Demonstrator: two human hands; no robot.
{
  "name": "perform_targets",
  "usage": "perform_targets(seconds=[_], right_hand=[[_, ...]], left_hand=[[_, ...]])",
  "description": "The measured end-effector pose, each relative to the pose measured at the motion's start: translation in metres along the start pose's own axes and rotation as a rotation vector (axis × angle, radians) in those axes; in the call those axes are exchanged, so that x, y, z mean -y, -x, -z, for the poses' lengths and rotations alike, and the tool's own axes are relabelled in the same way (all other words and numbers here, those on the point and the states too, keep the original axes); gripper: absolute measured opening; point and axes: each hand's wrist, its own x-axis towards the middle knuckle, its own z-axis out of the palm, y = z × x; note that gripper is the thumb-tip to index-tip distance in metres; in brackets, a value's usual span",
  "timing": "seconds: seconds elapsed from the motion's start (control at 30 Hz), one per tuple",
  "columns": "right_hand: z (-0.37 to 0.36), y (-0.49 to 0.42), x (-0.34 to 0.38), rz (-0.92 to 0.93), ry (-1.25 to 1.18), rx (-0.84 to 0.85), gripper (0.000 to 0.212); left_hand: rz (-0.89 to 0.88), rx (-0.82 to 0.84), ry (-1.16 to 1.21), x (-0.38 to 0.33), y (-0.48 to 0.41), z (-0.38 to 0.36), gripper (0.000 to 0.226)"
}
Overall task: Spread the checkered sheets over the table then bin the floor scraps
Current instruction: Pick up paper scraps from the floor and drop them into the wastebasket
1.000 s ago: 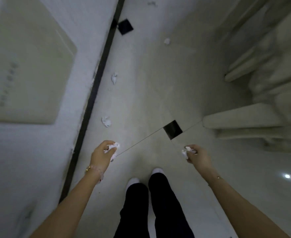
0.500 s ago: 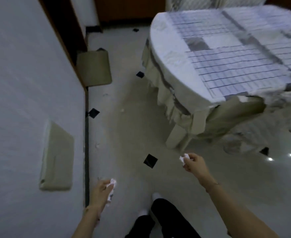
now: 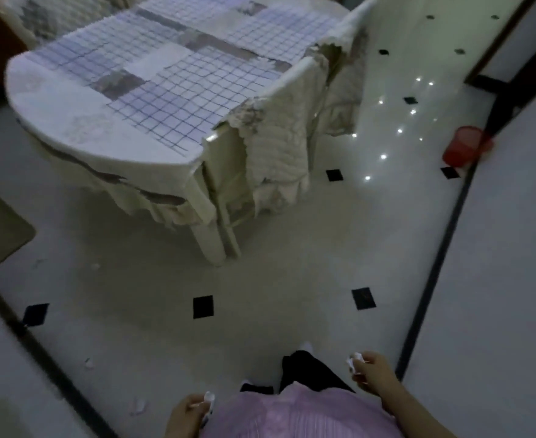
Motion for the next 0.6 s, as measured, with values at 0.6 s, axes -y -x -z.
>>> perform_targets(seconds=[0.6], right_hand=[[0.173,-0.104,0.082,-0.076,-0.457,-0.250,0.015]], left_hand=[[-0.112,0.303,-0.115,-0.281,-0.079,-0.176,0.021]])
